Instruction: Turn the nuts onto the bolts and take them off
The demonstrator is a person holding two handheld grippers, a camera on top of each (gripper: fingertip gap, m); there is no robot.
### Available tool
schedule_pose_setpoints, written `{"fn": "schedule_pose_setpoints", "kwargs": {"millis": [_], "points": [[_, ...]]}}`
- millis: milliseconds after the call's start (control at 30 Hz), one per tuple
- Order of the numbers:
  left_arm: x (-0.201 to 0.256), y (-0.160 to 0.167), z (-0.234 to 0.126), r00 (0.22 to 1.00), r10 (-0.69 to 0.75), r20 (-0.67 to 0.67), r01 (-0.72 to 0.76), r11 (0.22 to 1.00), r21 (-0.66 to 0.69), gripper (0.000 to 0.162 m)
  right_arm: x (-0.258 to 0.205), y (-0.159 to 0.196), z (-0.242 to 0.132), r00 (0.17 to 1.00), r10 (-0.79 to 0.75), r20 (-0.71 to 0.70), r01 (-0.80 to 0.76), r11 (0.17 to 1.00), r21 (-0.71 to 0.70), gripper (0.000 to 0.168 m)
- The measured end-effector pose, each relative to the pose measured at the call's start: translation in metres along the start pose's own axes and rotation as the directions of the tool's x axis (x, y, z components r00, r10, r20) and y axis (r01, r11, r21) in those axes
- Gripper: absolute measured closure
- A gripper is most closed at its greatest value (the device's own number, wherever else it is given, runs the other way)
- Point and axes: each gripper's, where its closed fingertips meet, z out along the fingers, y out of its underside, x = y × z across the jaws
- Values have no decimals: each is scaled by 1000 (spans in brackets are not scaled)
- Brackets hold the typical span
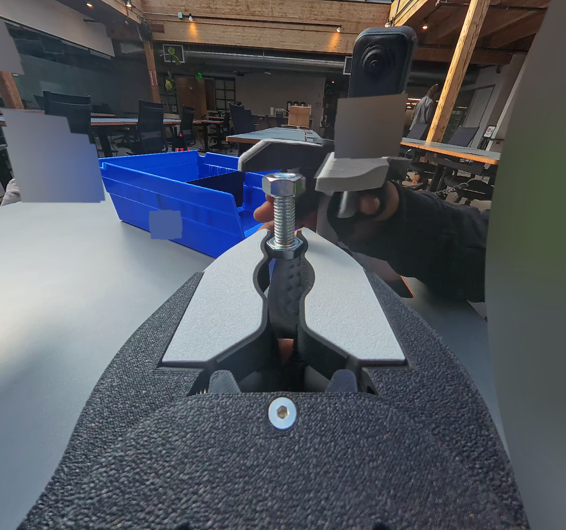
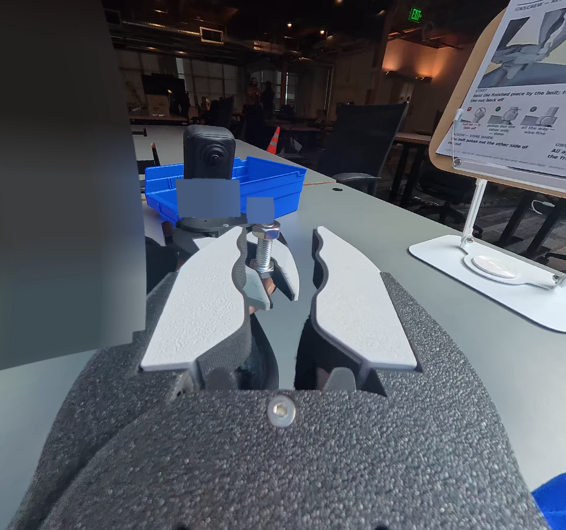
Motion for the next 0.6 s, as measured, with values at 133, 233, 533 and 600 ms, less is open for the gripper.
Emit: {"fn": "schedule_pose_setpoints", "kwargs": {"millis": [133, 233, 533, 600], "points": [[0, 0, 0, 1000, 2, -1, -2, 1000, 0, 147, -3, 4, 15, 1000, -2, 11, 3, 1000, -15, 114], [0, 0, 0, 1000, 2, -2, -2, 1000, 0, 147, -1, 6, 24, 1000, 8, 6, -8, 1000, -21, 113], [0, 0, 0, 1000, -2, -1, 2, 1000, 2, 147, 2, 3, 10, 1000, -4, -16, 4, 1000, -8, 128], [0, 0, 0, 1000, -2, -1, 2, 1000, 3, 147, 2, 3, 4, 1000, -16, -22, 16, 1000, -5, 132]]}}
